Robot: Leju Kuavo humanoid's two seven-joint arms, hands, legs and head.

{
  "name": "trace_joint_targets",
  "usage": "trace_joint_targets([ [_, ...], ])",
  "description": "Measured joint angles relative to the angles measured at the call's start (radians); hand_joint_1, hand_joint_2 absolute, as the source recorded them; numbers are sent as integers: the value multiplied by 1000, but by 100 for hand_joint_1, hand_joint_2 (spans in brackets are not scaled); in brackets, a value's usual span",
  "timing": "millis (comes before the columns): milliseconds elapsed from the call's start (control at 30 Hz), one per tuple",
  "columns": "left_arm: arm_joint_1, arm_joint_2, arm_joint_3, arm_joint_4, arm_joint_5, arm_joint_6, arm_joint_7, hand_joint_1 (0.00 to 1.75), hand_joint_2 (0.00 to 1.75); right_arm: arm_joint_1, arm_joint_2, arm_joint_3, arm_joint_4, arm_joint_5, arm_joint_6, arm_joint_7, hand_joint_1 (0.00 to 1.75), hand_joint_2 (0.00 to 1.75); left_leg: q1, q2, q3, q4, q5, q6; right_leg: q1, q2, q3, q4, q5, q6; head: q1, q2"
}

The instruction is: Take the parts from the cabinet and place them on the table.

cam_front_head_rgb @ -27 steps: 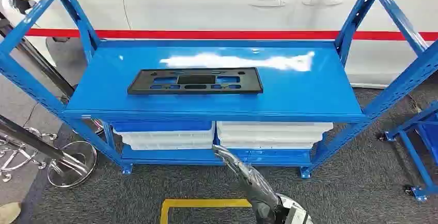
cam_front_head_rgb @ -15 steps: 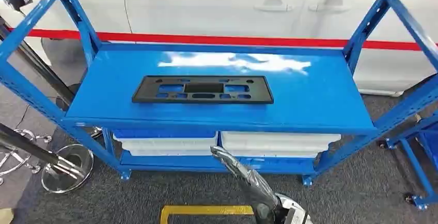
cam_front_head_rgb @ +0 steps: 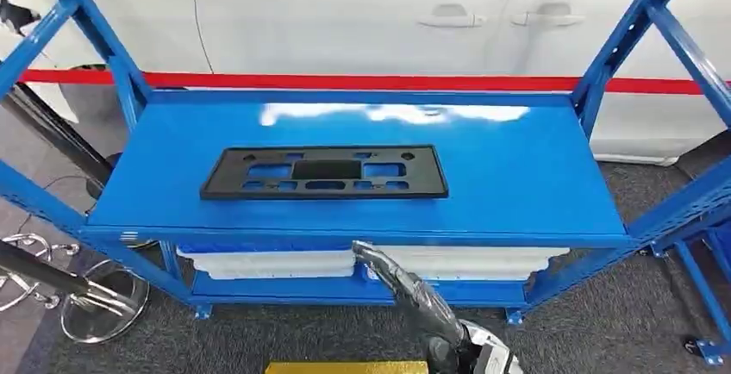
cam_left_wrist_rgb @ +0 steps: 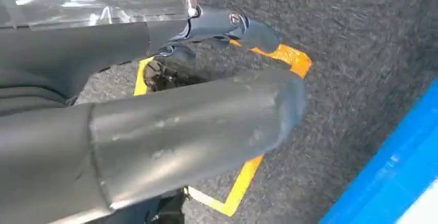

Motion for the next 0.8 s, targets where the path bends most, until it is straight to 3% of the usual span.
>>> trace_joint_targets([
  [33, -3, 1, 0, 0, -1, -1, -2, 0, 0, -4, 2, 1, 2, 0, 0, 0, 0, 0, 0, 0, -32, 58, -29, -2, 0, -1, 7, -1, -7, -5, -1, 0],
  [67, -4, 5, 0, 0, -2, -3, -6, 0, 0, -6, 2, 3, 4, 0, 0, 0, 0, 0, 0, 0, -88, 148, -72, -6, 0, -2, 16, -1, -16, -6, 0, 0],
  [100, -4, 5, 0, 0, -5, -3, -7, 0, 0, -6, 2, 4, 5, 0, 0, 0, 0, 0, 1, 0, -128, 207, -96, -10, 0, -2, 22, -1, -22, -8, 0, 0],
  [133, -1, 7, 0, 0, -8, -3, -8, 0, 0, -6, 2, 5, 9, 0, 1, 0, 0, 0, 1, 0, -168, 253, -102, -11, 1, -2, 32, 1, -32, -8, -1, 0],
  [167, 2, 7, 0, 0, -11, -3, -9, 0, 0, -6, 3, 6, 11, 0, 1, 0, 0, 0, 1, 0, -182, 247, -77, -15, 1, 0, 42, 2, -40, -7, 0, 0],
  [200, 4, 8, 0, 0, -16, -3, -11, 0, 0, -7, 3, 8, 14, 0, 2, 0, 0, 0, 1, 1, -176, 201, -30, -16, 0, 1, 55, 3, -50, -6, -1, 0],
  [267, 4, 15, 0, 0, -26, 0, -11, 0, 0, -9, 8, 12, 18, 2, 6, 0, 0, 0, 1, 2, -129, 28, 105, -8, 0, 1, 89, 4, -75, 1, 0, 0],
  [300, 6, 17, 0, 0, -29, 2, -10, 0, 0, -9, 9, 14, 19, 2, 6, 0, 0, 0, -2, 3, -118, 4, 113, -4, -1, -1, 98, 0, -84, 6, 0, 0],
  [333, 7, 18, -1, 3, -29, 6, -6, 0, 0, -10, 9, 16, 21, 4, 6, 2, 0, 0, -13, 4, -128, -7, 81, -4, 0, -1, 103, 3, -87, 11, 0, 0],
  [367, 5, 20, -1, 3, -32, 9, -5, 0, 0, -9, 10, 20, 22, 8, 5, 4, 0, 0, -13, 5, -120, -21, 92, 12, 1, -2, 98, 3, -93, 19, -2, 0],
  [467, 14, 21, -1, 3, -42, 21, 13, 0, 0, -3, 8, 30, 17, 26, -9, 16, 0, 0, -6, 4, -104, -36, 96, 27, 6, -2, 112, 7, -96, 31, -1, 0],
  [500, 16, 19, -1, 3, -43, 24, 17, 0, 0, -4, 8, 32, 16, 31, -16, 18, 0, 0, -2, 6, -89, -47, 97, 31, 3, -2, 102, 38, -103, 36, -1, 0],
  [533, 15, 19, -1, 3, -46, 25, 19, 0, 0, -7, 6, 34, 16, 32, -18, 19, 0, 0, 0, 6, -83, -52, 94, 36, 1, -2, 72, 90, -122, 42, -1, 0],
  [600, 13, 19, -1, 3, -47, 25, 23, 0, 0, -6, 2, 34, 16, 34, -18, 21, 0, 0, -1, 5, -77, -52, 86, 44, -5, -2, -23, 238, -193, 51, -1, 0],
  [633, 13, 19, -2, 3, -47, 26, 23, 0, 0, -5, 0, 35, 16, 35, -18, 22, 0, 0, -1, 5, -72, -52, 80, 43, -6, -2, -68, 298, -213, 54, -1, 0],
  [667, 15, 19, -2, 3, -48, 26, 24, 0, 0, -5, -2, 37, 16, 35, -18, 24, 0, 0, -1, 4, -66, -52, 75, 43, -6, -2, -95, 321, -211, 55, -1, 0],
  [700, 16, 19, -2, 3, -48, 26, 24, 0, 0, -5, -2, 37, 16, 35, -18, 24, 0, 0, -1, 4, -57, -52, 68, 41, -7, -2, -102, 303, -181, 56, -1, 0],
  [767, 16, 19, -2, 3, -48, 26, 25, 0, 0, -5, -3, 37, 16, 35, -18, 25, 0, 0, -1, 1, -36, -52, 54, 38, -8, -2, -68, 185, -76, 52, -1, 0],
  [800, 15, 19, -2, 3, -48, 26, 25, 0, 0, -6, -4, 37, 16, 36, -18, 25, 0, 0, -1, 0, -20, -53, 44, 33, -8, -2, -30, 77, 1, 47, -1, 0],
])
